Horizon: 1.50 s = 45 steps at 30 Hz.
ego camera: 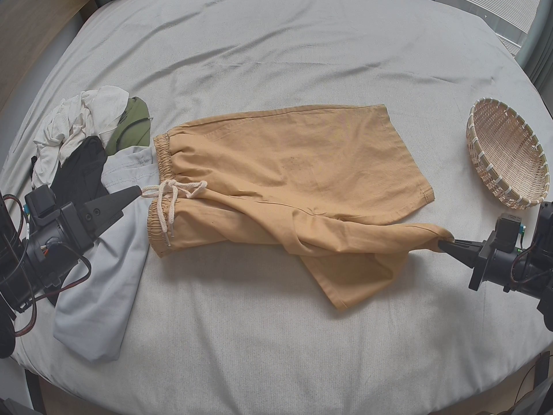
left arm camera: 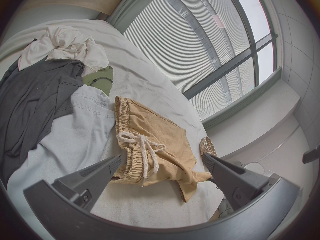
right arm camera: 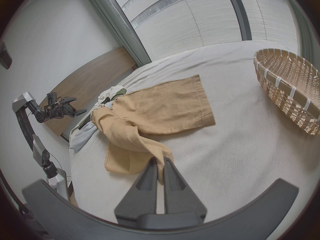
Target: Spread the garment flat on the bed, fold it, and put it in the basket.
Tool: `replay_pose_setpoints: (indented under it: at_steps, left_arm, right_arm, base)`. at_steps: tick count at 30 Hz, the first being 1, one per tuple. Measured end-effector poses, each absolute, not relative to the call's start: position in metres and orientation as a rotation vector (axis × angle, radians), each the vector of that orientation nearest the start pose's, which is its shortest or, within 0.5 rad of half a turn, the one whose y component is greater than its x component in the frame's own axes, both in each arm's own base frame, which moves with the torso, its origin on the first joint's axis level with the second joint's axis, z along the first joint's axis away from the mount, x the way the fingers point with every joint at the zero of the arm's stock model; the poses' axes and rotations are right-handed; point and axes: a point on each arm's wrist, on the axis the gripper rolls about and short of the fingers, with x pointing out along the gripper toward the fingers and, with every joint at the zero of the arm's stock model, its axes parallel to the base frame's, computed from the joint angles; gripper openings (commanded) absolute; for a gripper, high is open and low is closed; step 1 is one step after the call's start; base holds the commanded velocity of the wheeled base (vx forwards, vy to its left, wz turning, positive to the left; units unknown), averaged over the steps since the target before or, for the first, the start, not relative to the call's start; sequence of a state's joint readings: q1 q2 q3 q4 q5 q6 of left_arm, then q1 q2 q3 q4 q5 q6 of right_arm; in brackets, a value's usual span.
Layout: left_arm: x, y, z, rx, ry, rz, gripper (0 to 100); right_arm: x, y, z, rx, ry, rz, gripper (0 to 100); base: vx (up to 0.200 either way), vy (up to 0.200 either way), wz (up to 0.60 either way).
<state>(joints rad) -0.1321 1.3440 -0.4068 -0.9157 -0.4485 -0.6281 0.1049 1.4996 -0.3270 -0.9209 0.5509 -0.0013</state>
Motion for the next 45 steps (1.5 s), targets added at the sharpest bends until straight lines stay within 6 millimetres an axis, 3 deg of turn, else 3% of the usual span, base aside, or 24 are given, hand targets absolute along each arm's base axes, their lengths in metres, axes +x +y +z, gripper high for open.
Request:
replay_pose_setpoints:
  at_steps: [12, 21, 29, 37, 45]
  left_arm:
    - [0.192, -0.037, 0.192, -0.616, 0.189, -0.567, 100]
    - [0.192, -0.037, 0.192, -0.620, 0.191, -0.570, 100]
    - [0.193, -0.037, 0.193, -0.635, 0.191, -0.571, 100]
    - [0.194, -0.039, 0.193, -0.635, 0.194, -0.579, 100]
    - [0.194, -0.039, 0.191, -0.633, 0.200, -0.576, 100]
  right_arm:
    - [0.179, 0.052, 0.164, 0.146, 0.213, 0.753, 0]
    - [0.158, 0.052, 0.174, 0.188, 0.283, 0.776, 0]
    - [0.149, 0.057, 0.213, 0.344, 0.242, 0.821, 0]
    - [0.152, 0.060, 0.225, 0.360, 0.209, 0.839, 0]
    - [0.180, 0.063, 0.220, 0.361, 0.161, 0.813, 0]
  base:
    - [0.000, 0.000, 0.00]
    - [0.000, 0.000, 0.00]
    - [0.000, 0.000, 0.00]
    - [0.000, 0.000, 0.00]
    - [0.000, 0.000, 0.00]
